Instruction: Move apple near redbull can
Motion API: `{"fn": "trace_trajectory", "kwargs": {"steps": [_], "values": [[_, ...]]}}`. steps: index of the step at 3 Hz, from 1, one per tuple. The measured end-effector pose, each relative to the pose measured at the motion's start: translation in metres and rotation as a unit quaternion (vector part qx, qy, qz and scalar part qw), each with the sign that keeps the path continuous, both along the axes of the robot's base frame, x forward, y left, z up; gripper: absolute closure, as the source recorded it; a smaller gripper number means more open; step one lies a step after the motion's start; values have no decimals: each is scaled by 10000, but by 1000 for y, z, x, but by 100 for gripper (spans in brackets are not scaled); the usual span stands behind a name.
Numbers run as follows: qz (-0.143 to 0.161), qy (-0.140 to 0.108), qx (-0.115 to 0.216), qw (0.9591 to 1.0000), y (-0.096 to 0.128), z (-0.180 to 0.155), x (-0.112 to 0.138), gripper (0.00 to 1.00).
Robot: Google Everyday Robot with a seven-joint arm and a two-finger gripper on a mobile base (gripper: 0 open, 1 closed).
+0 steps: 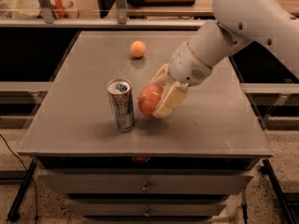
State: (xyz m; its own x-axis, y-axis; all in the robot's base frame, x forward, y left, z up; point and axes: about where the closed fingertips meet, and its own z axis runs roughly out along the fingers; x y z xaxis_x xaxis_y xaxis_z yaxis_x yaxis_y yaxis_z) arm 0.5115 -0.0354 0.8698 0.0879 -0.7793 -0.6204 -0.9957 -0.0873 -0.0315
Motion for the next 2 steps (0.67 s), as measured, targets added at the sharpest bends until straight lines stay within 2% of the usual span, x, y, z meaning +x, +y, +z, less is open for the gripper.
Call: {"fn": "trace_trajectory", "kwargs": {"steps": [1, 2], "values": [[2, -27, 45, 10000, 5, -2, 1, 100], [-38, -39, 75, 10000, 8, -3, 1, 84]]}}
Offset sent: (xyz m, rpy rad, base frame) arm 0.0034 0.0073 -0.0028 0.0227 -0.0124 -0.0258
